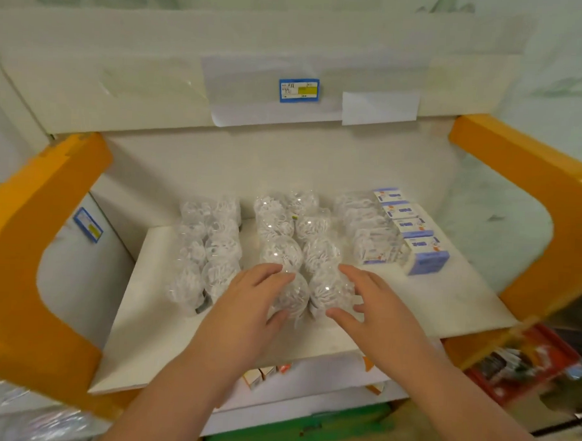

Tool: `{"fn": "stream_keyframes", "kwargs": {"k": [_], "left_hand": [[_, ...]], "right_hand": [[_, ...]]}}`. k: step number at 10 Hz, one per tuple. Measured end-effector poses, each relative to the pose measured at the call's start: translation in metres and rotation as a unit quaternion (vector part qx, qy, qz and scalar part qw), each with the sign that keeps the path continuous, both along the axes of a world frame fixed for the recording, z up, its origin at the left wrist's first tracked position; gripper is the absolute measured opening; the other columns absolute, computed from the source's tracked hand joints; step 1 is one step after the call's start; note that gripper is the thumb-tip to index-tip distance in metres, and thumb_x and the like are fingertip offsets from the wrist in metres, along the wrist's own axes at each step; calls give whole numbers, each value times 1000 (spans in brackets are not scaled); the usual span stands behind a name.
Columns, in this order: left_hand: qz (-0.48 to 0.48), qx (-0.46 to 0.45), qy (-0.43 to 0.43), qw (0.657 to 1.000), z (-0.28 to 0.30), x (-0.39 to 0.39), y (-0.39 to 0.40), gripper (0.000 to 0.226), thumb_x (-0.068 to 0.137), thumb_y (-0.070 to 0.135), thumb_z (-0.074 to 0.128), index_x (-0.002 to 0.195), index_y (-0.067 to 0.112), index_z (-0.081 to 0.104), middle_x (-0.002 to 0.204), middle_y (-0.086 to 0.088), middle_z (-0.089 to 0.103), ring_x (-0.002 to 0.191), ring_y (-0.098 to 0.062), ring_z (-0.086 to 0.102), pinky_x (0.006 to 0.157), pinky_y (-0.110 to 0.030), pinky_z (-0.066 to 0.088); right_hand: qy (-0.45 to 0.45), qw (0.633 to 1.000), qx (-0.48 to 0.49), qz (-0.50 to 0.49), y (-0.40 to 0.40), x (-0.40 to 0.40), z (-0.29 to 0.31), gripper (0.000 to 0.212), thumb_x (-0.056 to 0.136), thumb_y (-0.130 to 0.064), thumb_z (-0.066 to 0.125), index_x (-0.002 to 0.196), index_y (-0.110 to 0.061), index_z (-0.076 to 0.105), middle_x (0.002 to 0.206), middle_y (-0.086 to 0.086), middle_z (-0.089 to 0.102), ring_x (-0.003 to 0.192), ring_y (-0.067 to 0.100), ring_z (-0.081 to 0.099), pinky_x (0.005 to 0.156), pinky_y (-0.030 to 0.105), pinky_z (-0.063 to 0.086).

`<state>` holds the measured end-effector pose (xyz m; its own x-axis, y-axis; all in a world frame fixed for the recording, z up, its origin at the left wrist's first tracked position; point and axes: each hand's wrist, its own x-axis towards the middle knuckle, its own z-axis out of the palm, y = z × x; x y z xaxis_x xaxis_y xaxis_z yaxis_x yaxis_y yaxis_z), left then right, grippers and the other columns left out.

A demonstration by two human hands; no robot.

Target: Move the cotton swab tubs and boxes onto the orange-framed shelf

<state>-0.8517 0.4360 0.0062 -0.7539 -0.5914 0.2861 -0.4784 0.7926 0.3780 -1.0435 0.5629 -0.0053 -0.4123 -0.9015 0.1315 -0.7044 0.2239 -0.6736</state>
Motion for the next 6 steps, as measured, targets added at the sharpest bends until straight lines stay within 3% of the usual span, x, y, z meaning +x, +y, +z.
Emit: {"fn": "stream_keyframes", "kwargs": {"k": [2,4,6], "left_hand": [[30,19,2,999,-3,-8,8,56,86,24,68,137,33,49,143,15,39,132,-8,38,110,-28,34],[45,19,-8,999,-4,-11,10,55,87,23,66,138,33,46,145,17,36,133,-6,36,107,-17,25],[48,44,-14,998,7,-8,10,61,84,37,69,138,42,41,137,27,35,128,0,36,103,-16,31]], "right_hand": [[-16,1000,-5,14,-1,-13,-2,67,85,-45,70,143,-46,35,128,-22,43,102,5,57,90,31,52],[-18,999,-14,25,-7,-18,-5,68,84,-43,72,142,-44,37,133,-15,45,105,7,57,92,32,51],[-59,996,28,60,1,-33,4,78,82,-45,74,146,-47,29,134,-24,38,111,0,51,99,27,47]]}}
